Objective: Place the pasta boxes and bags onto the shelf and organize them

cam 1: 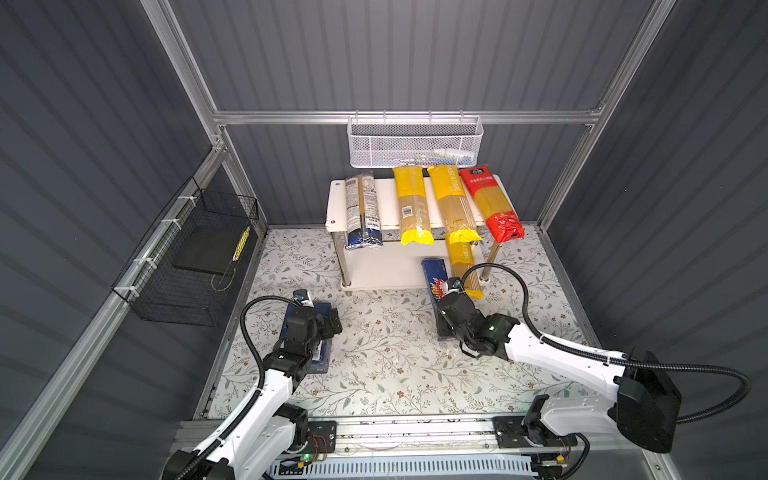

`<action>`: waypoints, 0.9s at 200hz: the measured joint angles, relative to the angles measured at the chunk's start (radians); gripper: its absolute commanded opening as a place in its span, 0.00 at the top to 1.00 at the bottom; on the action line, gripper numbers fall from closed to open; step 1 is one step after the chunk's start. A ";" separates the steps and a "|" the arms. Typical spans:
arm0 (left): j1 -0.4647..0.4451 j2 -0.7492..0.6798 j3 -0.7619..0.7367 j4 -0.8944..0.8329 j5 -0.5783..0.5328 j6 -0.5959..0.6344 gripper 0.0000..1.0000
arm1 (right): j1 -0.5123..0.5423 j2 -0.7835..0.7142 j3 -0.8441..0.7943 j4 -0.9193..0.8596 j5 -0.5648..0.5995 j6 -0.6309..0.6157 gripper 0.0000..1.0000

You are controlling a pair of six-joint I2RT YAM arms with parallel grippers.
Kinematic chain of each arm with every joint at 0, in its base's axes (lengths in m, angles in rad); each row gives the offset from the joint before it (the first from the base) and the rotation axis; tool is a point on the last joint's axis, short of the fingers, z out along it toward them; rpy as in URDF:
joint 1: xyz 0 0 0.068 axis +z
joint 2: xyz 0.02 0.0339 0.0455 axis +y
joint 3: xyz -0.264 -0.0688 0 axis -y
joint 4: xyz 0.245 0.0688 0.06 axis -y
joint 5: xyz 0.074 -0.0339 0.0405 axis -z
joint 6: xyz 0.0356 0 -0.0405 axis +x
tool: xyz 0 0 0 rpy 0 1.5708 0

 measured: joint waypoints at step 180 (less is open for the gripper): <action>0.000 0.009 0.000 0.007 0.006 0.000 0.01 | -0.145 0.095 0.168 0.108 -0.068 -0.092 0.17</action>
